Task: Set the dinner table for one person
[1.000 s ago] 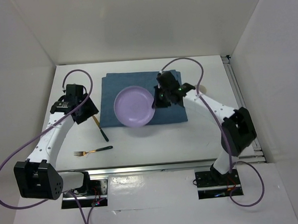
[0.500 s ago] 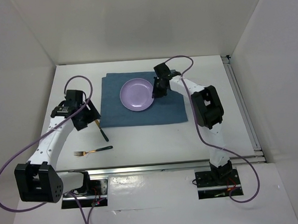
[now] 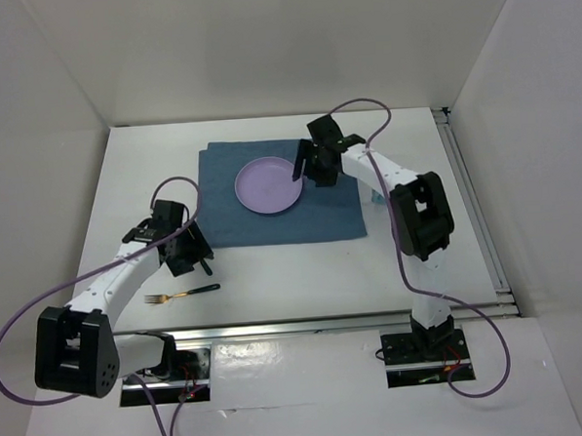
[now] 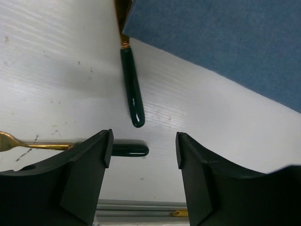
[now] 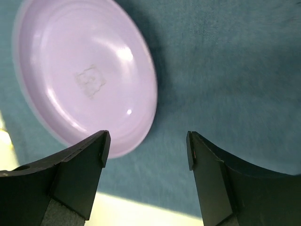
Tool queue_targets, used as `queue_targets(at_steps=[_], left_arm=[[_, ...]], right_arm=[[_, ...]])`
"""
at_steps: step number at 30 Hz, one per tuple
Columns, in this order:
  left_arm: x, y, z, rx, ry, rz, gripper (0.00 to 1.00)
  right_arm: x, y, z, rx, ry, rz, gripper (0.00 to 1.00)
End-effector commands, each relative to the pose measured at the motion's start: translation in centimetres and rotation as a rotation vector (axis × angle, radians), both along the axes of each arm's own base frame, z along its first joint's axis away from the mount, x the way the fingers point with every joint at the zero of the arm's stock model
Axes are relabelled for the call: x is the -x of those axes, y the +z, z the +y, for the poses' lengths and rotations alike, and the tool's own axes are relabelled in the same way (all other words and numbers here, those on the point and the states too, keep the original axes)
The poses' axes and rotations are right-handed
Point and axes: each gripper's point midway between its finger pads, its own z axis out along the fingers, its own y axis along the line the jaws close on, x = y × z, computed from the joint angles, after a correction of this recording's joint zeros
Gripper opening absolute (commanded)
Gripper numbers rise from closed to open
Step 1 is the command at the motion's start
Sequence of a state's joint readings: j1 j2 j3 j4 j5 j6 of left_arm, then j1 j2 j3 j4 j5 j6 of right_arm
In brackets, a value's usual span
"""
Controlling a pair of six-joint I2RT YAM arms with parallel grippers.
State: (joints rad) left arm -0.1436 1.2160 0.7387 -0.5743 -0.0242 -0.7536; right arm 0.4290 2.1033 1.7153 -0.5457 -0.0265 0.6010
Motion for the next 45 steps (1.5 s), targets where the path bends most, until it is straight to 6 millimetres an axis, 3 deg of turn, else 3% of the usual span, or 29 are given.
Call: queue_targets(at_steps=[1,6,10,14,16,18,19,20,24,26,28,30,31,34,37,38,39,40,41,42,43,44,45], left_arm=[[-1.9,0.1,-0.5,0.018,0.052,-0.053,0.71],[-2.3,-2.2,0.5,-0.034,0.110,0.000,0.69],[-2.6,-3.9,1.0,-0.065,0.146,0.037,0.65],[-2.2,-5.5,1.6,-0.096,0.197,0.087,0.47],[-1.7,-5.6,1.8,-0.109,0.207,0.117,0.30],[-2.2,-5.0,2.5,-0.119,0.230,0.114,0.19],[-2.4,-4.4,2.9,-0.126,0.244,0.100,0.06],[-2.0,-3.8,3.4,-0.138,0.258,0.114,0.00],[-3.5,1.5,5.5,-0.232,0.240,-0.005,0.00],[-5.2,4.8,5.5,-0.234,0.207,-0.099,0.00],[-6.8,8.4,3.3,-0.200,0.051,-0.224,0.00],[-7.7,10.4,0.8,-0.160,-0.077,-0.286,0.00],[-8.6,12.0,-2.2,-0.107,-0.165,-0.321,0.00],[-9.5,13.2,-7.0,-0.020,-0.295,-0.317,0.00],[-10.5,14.0,-13.8,0.034,-0.420,-0.324,0.00],[-11.5,15.6,-15.4,0.054,-0.442,-0.360,0.00],[-12.2,14.1,-16.9,0.066,-0.456,-0.319,0.00],[-12.8,14.3,-18.4,0.083,-0.481,-0.329,0.00],[-13.2,15.9,-20.9,0.130,-0.503,-0.357,0.00],[-14.2,13.8,-22.2,0.125,-0.509,-0.313,0.00],[-14.6,13.3,-23.4,0.142,-0.513,-0.293,0.00],[-15.5,14.5,-24.8,0.161,-0.512,-0.318,0.00],[-15.8,13.8,-25.9,0.166,-0.519,-0.305,0.00]], right_arm=[[0.1,7.7,-1.2,-0.027,-0.011,-0.166,0.78],[1.5,8.5,-2.5,0.001,-0.015,-0.185,0.78],[2.4,7.8,-3.4,0.011,-0.023,-0.166,0.78],[2.9,7.3,-4.3,0.030,-0.030,-0.156,0.78],[3.1,7.3,-4.4,0.030,-0.030,-0.156,0.78],[3.3,7.6,-4.5,0.037,-0.022,-0.159,0.78],[3.2,8.2,-5.0,0.032,-0.033,-0.171,0.78],[3.4,7.9,-5.1,0.036,-0.033,-0.163,0.78],[3.5,9.6,-5.4,0.018,-0.029,-0.197,0.78],[3.6,11.1,-6.0,-0.004,-0.025,-0.225,0.78],[3.6,12.3,-6.7,-0.021,-0.022,-0.246,0.78],[3.9,12.6,-7.1,-0.035,-0.022,-0.241,0.78],[3.9,13.6,-7.9,-0.035,-0.032,-0.266,0.78],[4.4,14.1,-9.3,-0.045,-0.050,-0.267,0.78],[5.3,15.1,-11.7,-0.050,-0.096,-0.284,0.78],[5.9,15.4,-12.9,-0.049,-0.122,-0.294,0.78],[6.2,15.7,-13.7,-0.048,-0.139,-0.300,0.78],[6.6,15.6,-14.4,-0.044,-0.154,-0.295,0.78],[7.3,15.7,-15.6,-0.044,-0.167,-0.301,0.78],[7.6,15.7,-16.2,-0.048,-0.179,-0.304,0.78],[8.2,15.5,-16.7,-0.048,-0.179,-0.294,0.78],[8.8,15.9,-17.3,-0.047,-0.192,-0.300,0.78],[9.4,15.3,-18.0,-0.050,-0.206,-0.287,0.78]])
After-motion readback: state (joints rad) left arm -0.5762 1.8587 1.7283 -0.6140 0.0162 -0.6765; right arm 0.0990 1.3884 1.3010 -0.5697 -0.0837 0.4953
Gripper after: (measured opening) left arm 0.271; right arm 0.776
